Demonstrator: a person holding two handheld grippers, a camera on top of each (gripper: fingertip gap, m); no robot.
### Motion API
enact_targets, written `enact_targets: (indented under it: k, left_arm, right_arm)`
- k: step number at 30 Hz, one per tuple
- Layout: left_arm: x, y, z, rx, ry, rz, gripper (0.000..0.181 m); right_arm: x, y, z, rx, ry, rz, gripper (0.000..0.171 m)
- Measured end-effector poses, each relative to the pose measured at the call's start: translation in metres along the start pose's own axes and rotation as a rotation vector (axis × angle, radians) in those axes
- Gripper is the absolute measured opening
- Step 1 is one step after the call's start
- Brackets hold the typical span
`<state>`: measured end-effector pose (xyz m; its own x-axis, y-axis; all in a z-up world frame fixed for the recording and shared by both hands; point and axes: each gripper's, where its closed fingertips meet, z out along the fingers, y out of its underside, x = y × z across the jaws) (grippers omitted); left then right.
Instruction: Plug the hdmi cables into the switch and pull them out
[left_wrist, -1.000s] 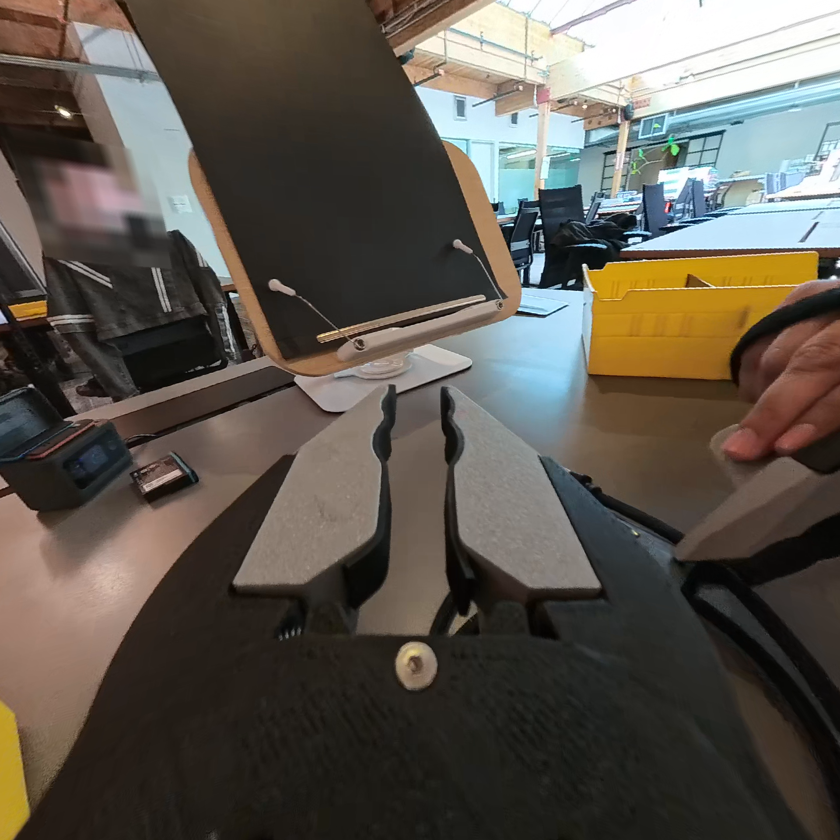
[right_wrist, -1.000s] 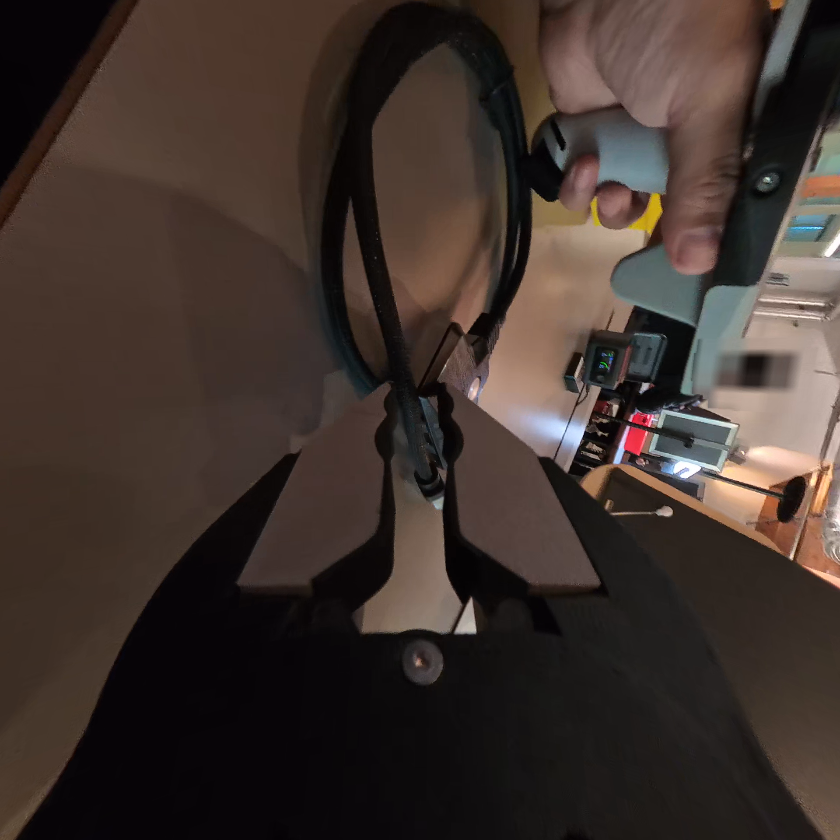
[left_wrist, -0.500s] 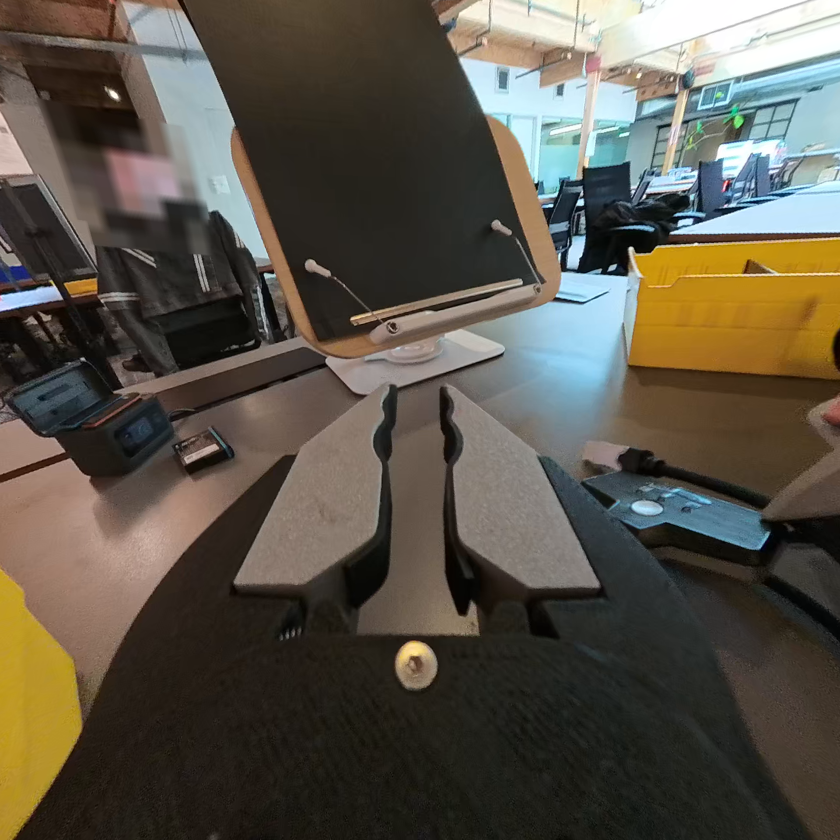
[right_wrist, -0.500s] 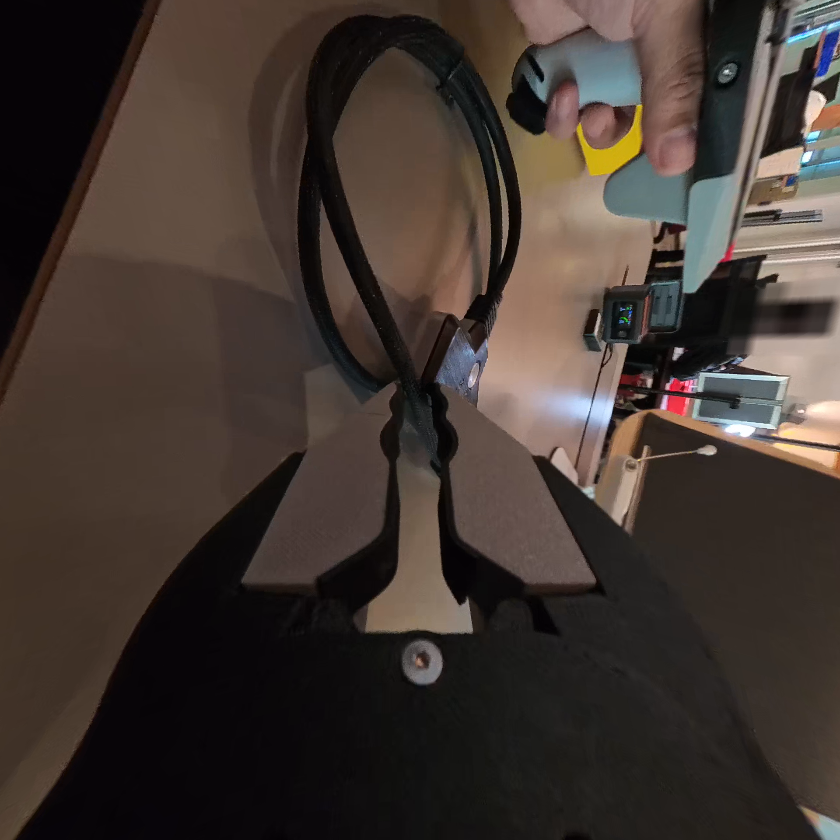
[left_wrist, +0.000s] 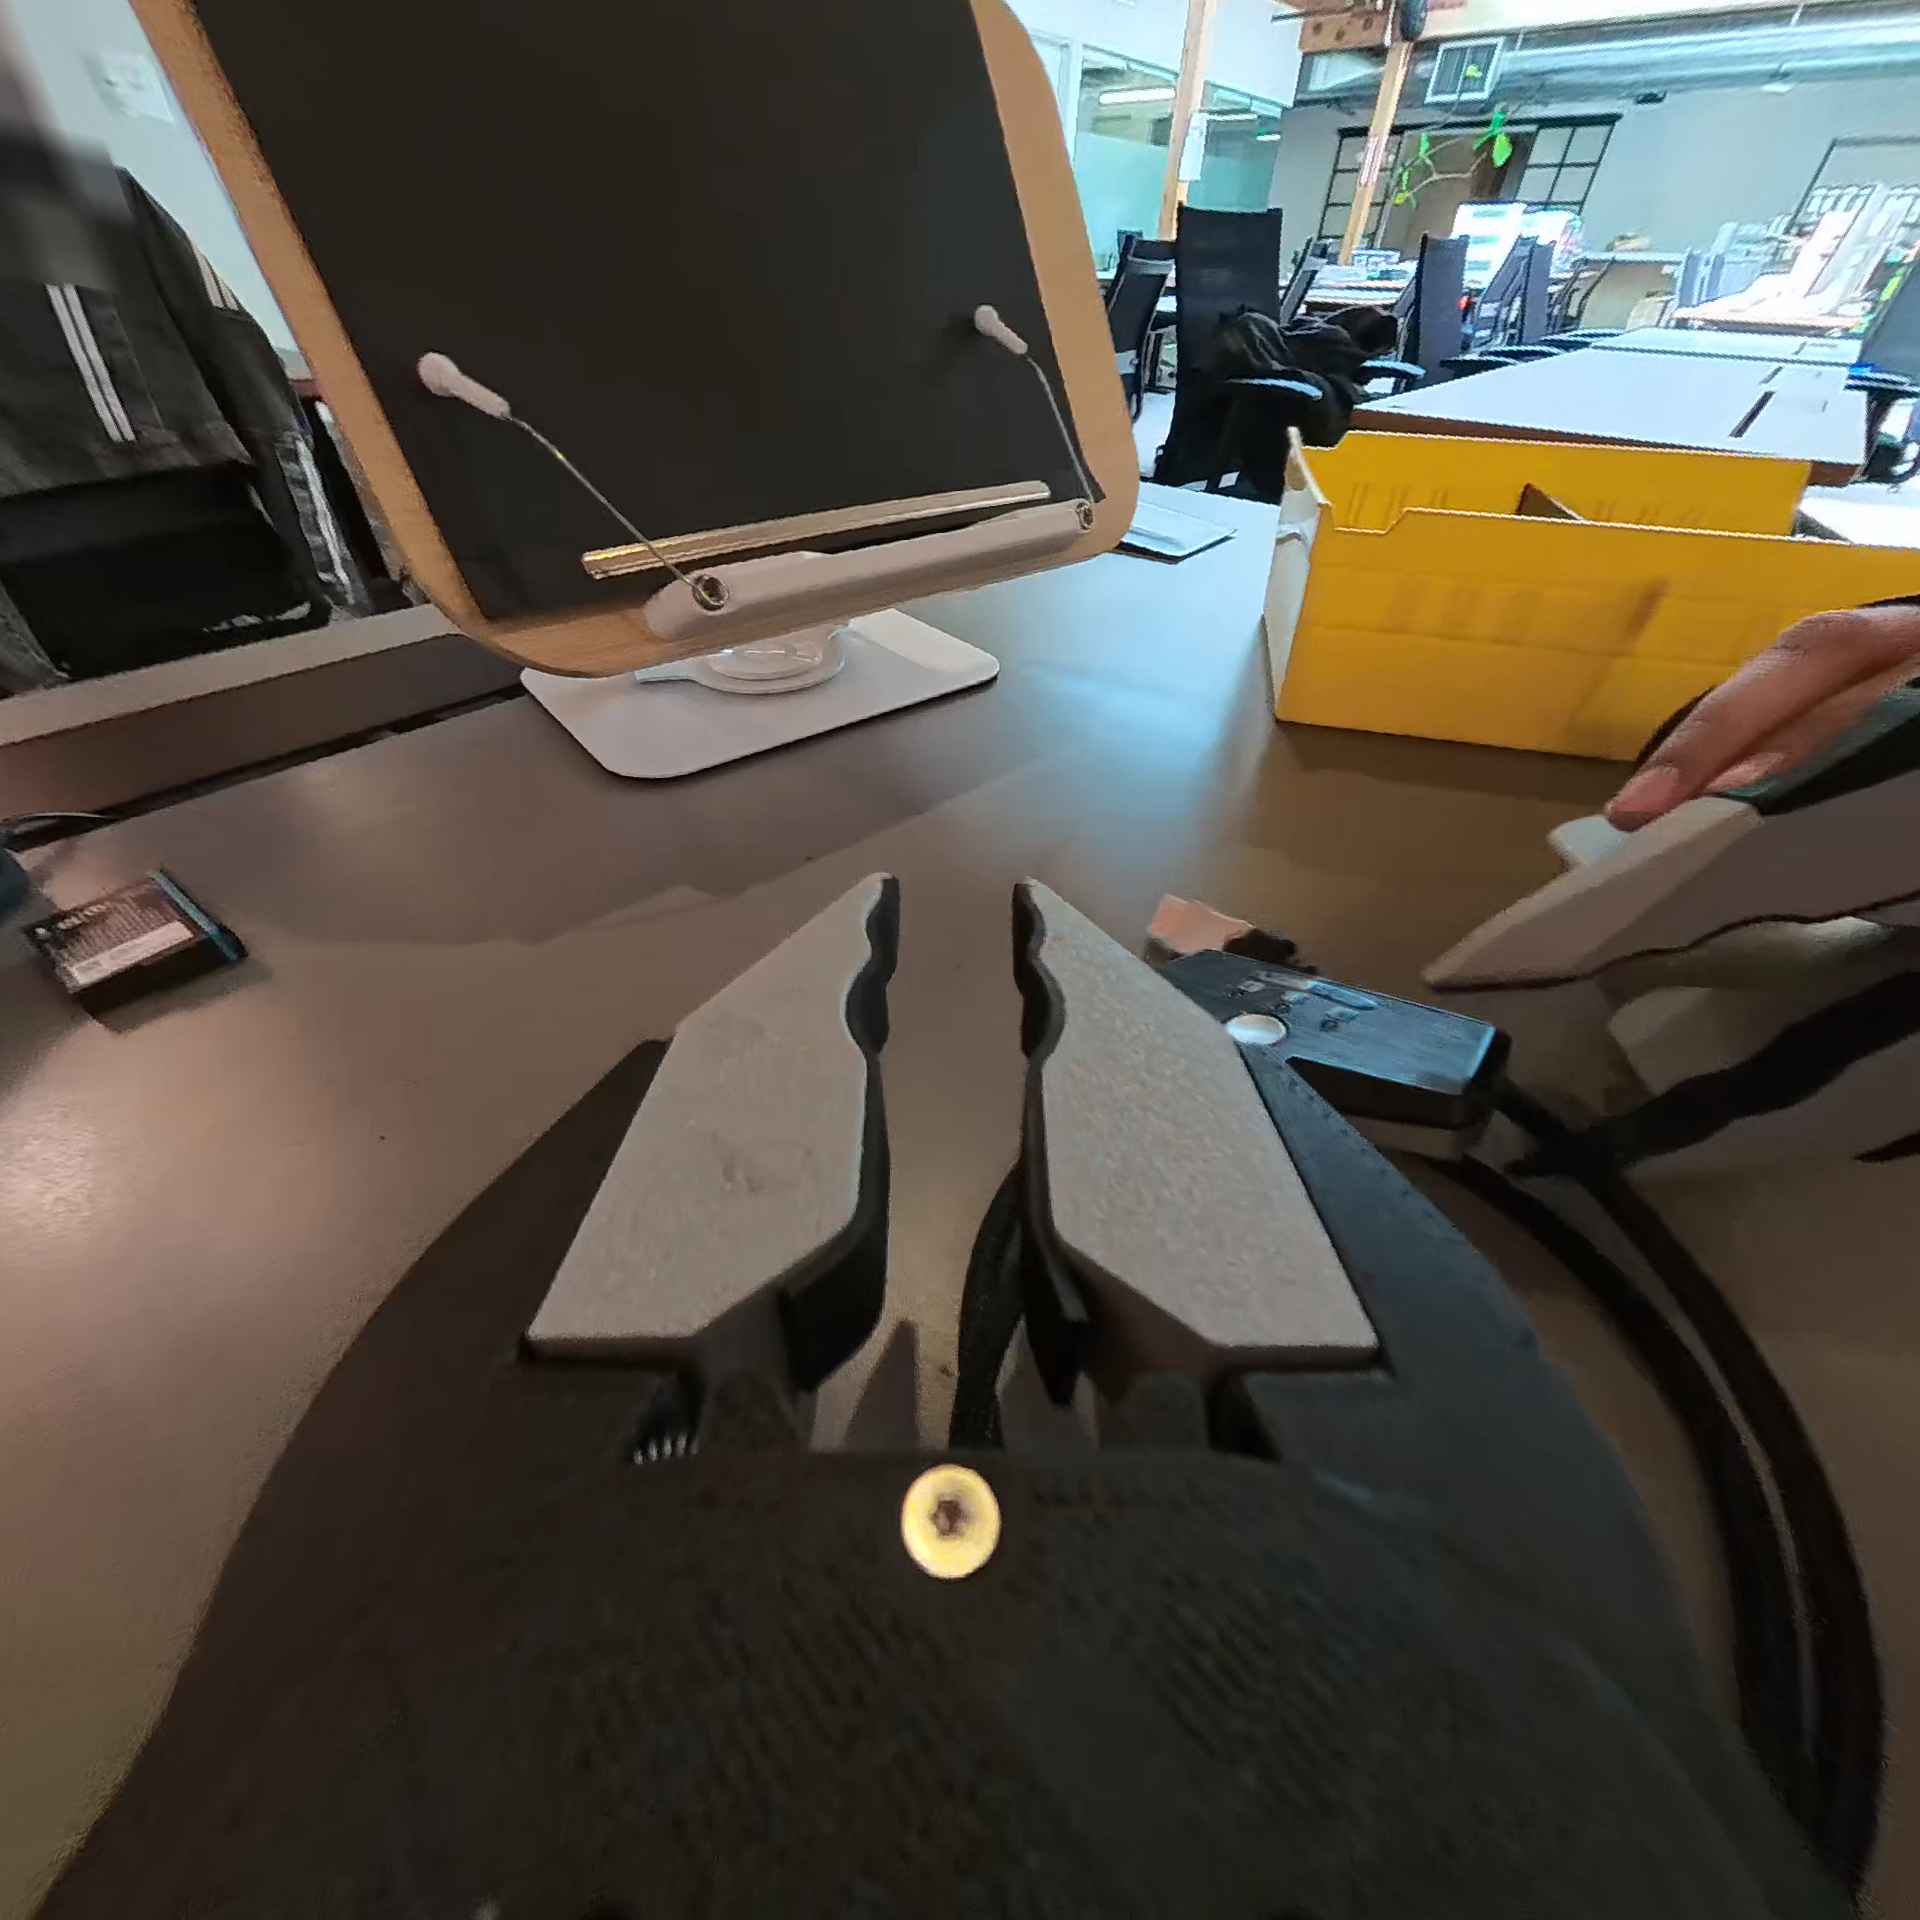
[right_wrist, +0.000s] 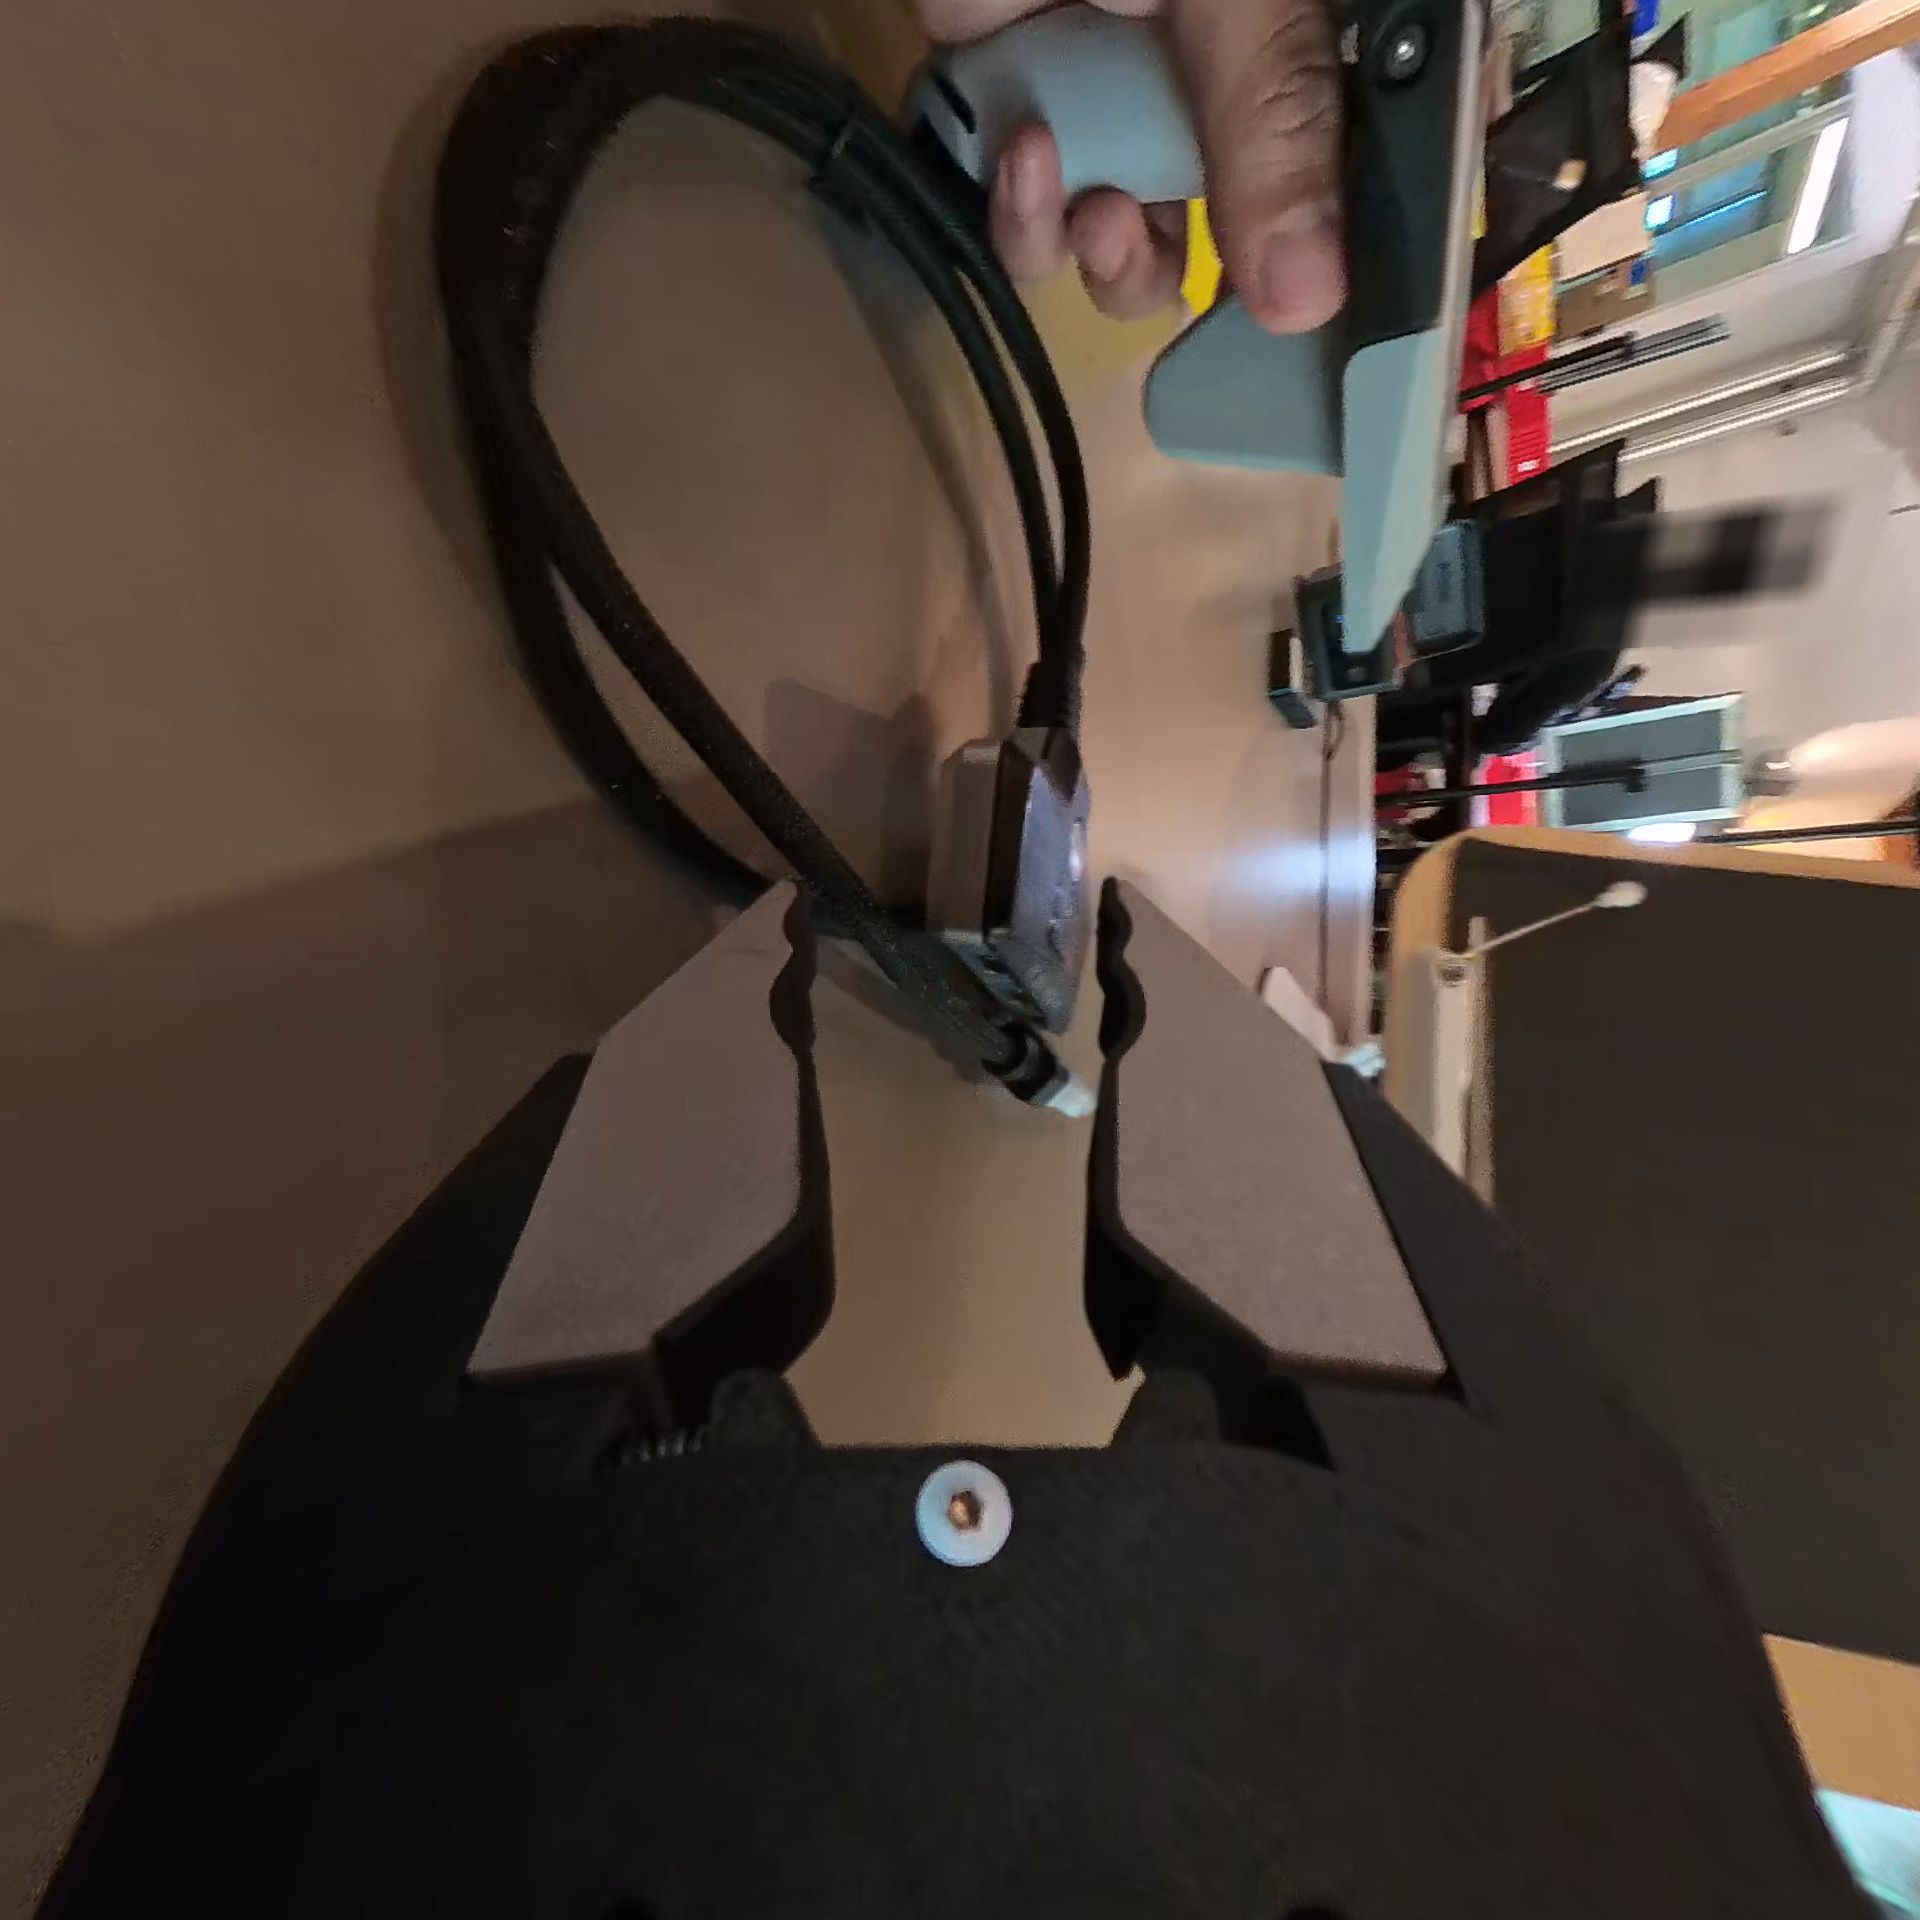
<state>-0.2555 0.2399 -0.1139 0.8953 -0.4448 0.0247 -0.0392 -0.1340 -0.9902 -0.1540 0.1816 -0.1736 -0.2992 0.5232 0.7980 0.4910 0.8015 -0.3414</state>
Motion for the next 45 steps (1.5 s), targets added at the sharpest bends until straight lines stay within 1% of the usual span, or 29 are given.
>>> enact_targets:
  k: [2,4,8,11,13,14,16,18,21,22,24,26,28,30,33,34,35,36,38,39,42,45]
  left_arm:
    - [0.001,0.001,0.0,-0.007,0.015,-0.014,0.019]
    - [0.005,0.002,0.0,-0.013,0.042,-0.017,0.019]
    - [0.01,0.005,0.003,-0.04,0.076,-0.025,0.019]
    - [0.008,0.003,0.0,-0.02,0.077,-0.047,0.019]
    - [0.009,0.003,0.0,-0.02,0.09,-0.062,0.019]
    - [0.01,0.003,0.0,-0.025,0.099,-0.067,0.019]
    - [0.011,0.004,0.001,-0.032,0.111,-0.079,0.02]
    - [0.01,0.003,0.0,-0.022,0.115,-0.095,0.02]
    - [0.01,0.002,-0.002,-0.016,0.131,-0.131,0.02]
    - [0.011,0.003,-0.002,-0.02,0.139,-0.142,0.02]
    - [0.012,0.004,-0.001,-0.034,0.153,-0.152,0.022]
    - [0.013,0.005,-0.001,-0.036,0.162,-0.159,0.022]
    - [0.013,0.002,-0.002,-0.019,0.17,-0.176,0.021]
    - [0.014,0.002,-0.003,-0.012,0.187,-0.203,0.02]
    - [0.014,0.002,-0.002,-0.017,0.212,-0.239,0.019]
    - [0.014,0.002,-0.003,-0.014,0.217,-0.246,0.02]
    - [0.014,0.001,-0.003,-0.007,0.219,-0.252,0.019]
    - [0.013,0.0,-0.004,0.002,0.214,-0.253,0.018]
    - [0.013,-0.001,-0.005,0.011,0.211,-0.251,0.019]
    - [0.013,-0.001,-0.005,0.011,0.21,-0.252,0.02]
    - [0.01,-0.002,-0.005,0.014,0.2,-0.251,0.022]
    - [0.005,-0.002,-0.005,0.019,0.167,-0.238,0.021]
  right_arm:
    - [0.01,0.0,0.002,-0.006,0.068,-0.05,0.049]
    - [0.014,0.0,0.005,-0.012,0.088,-0.087,0.044]
    - [0.02,0.002,0.019,-0.05,0.074,-0.167,0.044]
    - [0.025,0.006,0.028,-0.086,0.051,-0.215,0.045]
    - [0.024,0.013,0.036,-0.112,0.005,-0.234,0.042]
    - [0.022,0.017,0.039,-0.12,-0.017,-0.252,0.038]
    - [0.026,0.022,0.046,-0.136,-0.019,-0.282,0.036]
    - [0.033,0.024,0.05,-0.154,0.007,-0.329,0.034]
    - [0.052,0.017,0.045,-0.135,0.149,-0.446,0.031]
    - [0.057,0.015,0.044,-0.118,0.189,-0.482,0.035]
    - [0.062,0.017,0.047,-0.105,0.231,-0.519,0.051]
    - [0.066,0.025,0.054,-0.127,0.256,-0.52,0.061]
    - [0.07,0.032,0.063,-0.142,0.265,-0.514,0.064]
    - [0.073,0.034,0.07,-0.13,0.258,-0.507,0.062]
    - [0.079,0.032,0.082,-0.122,0.26,-0.569,0.061]
    - [0.082,0.032,0.087,-0.12,0.257,-0.592,0.056]
    - [0.082,0.032,0.091,-0.118,0.242,-0.607,0.041]
    - [0.081,0.032,0.094,-0.109,0.225,-0.615,0.032]
    - [0.079,0.031,0.099,-0.091,0.198,-0.642,0.026]
    - [0.081,0.029,0.099,-0.082,0.211,-0.659,0.017]
    - [0.085,0.018,0.09,-0.037,0.241,-0.643,0.016]
    - [0.087,0.008,0.071,0.004,0.268,-0.6,0.015]
